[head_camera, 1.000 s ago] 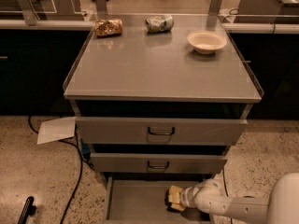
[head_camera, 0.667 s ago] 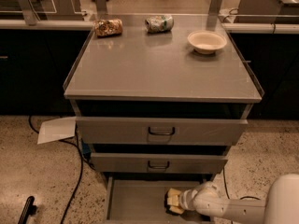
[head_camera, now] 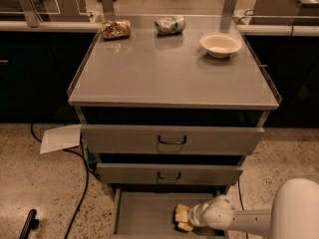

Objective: Place sponge into bottom drawer

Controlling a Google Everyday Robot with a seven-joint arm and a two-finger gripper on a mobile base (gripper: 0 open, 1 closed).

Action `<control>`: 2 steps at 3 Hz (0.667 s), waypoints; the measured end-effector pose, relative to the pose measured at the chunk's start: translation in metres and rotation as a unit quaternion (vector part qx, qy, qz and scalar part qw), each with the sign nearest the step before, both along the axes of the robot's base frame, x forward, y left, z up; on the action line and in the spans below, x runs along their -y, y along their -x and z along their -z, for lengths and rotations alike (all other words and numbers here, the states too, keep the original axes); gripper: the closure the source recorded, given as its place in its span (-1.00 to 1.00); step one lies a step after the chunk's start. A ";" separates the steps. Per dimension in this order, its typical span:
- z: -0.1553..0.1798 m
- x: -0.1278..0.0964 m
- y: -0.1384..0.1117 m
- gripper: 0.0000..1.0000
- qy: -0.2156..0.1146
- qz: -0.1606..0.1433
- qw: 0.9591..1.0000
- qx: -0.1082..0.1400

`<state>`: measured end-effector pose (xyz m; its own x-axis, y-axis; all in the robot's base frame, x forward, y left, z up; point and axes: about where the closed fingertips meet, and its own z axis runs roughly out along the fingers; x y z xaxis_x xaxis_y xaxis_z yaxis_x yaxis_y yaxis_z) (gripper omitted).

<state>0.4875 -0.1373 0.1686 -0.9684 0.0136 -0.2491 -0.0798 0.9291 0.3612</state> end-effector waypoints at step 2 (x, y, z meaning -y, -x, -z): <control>0.000 0.000 0.000 -0.31 0.000 0.000 1.000 0.000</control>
Offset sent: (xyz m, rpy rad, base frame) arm 0.0000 0.0000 0.0000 0.0000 0.0000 0.0000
